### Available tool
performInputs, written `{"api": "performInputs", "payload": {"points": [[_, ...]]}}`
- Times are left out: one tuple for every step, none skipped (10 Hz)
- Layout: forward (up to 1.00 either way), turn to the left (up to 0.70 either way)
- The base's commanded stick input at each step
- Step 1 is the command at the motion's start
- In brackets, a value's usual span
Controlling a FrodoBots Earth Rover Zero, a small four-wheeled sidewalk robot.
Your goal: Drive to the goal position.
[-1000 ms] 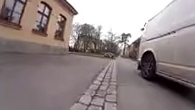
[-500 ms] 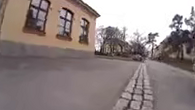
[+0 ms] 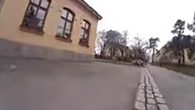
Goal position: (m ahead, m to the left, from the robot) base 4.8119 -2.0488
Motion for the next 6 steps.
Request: {"api": "performInputs", "payload": {"points": [[1.0,0.0],[1.0,0.0],[1.0,0.0],[1.0,0.0],[1.0,0.0],[1.0,0.0]]}}
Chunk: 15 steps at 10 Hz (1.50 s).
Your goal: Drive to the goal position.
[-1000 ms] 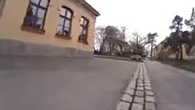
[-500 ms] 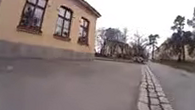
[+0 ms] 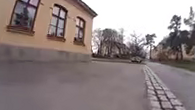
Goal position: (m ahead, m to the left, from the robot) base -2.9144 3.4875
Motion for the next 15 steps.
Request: {"api": "performInputs", "payload": {"points": [[1.0,0.0],[1.0,0.0],[1.0,0.0],[1.0,0.0],[1.0,0.0],[1.0,0.0],[1.0,-0.05],[1.0,-0.4],[1.0,-0.4],[1.0,-0.4],[1.0,-0.4],[1.0,-0.4],[1.0,-0.4],[1.0,-0.4],[1.0,-0.4]]}}
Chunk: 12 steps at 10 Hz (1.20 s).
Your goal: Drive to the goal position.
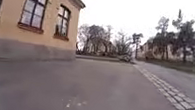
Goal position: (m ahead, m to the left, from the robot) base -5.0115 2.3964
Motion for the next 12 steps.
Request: {"api": "performInputs", "payload": {"points": [[1.0,0.0],[1.0,0.0],[1.0,0.0],[1.0,0.0],[1.0,0.0],[1.0,0.0],[1.0,0.0],[1.0,0.0],[1.0,0.0],[1.0,0.0],[1.0,0.0],[1.0,0.0]]}}
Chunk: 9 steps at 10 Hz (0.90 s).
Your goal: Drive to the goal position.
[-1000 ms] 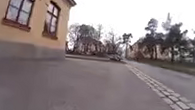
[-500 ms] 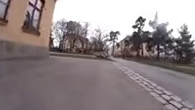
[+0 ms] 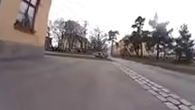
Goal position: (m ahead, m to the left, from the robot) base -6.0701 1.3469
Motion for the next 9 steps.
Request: {"api": "performInputs", "payload": {"points": [[1.0,0.0],[1.0,0.0],[1.0,0.0],[1.0,0.0],[1.0,0.0],[1.0,0.0],[1.0,0.0],[1.0,0.0],[1.0,0.0]]}}
